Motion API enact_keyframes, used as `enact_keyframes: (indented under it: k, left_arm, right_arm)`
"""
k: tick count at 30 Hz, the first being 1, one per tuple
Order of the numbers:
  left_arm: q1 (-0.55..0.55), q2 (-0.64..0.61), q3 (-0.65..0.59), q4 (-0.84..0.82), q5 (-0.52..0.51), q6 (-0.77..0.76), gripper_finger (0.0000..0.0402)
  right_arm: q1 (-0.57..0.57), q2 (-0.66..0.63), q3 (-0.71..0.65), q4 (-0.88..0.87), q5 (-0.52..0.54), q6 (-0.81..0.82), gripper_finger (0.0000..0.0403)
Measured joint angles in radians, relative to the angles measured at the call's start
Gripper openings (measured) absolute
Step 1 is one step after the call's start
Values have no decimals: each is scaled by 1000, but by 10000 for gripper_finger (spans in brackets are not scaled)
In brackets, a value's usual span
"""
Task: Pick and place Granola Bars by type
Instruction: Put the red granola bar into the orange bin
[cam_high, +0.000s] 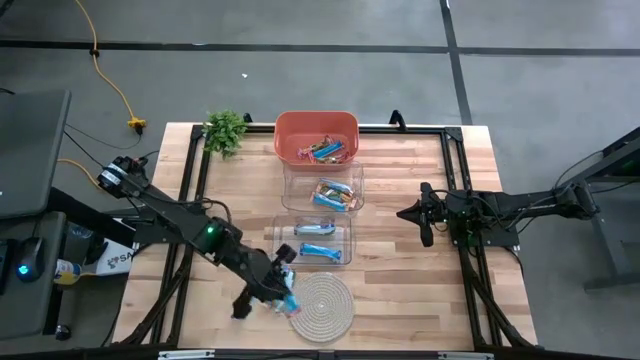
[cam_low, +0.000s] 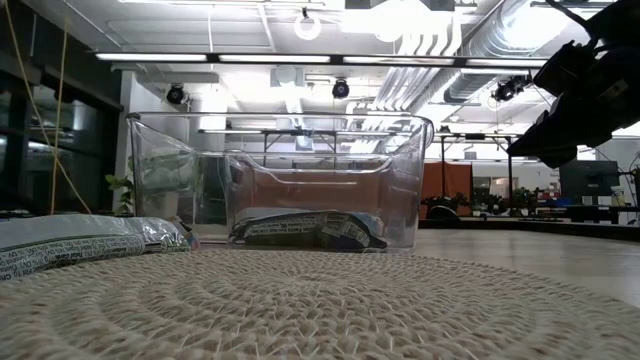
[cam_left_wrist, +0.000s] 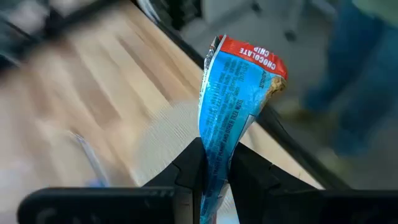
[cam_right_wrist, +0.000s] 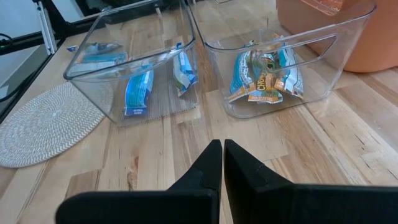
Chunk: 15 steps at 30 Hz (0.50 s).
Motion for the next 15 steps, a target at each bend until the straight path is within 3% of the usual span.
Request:
enact_keyframes:
  k: [15]
  left_arm:
    - [0,0,58,460,-490,91,60]
  right_arm:
    - [0,0,0,0,0,0,0]
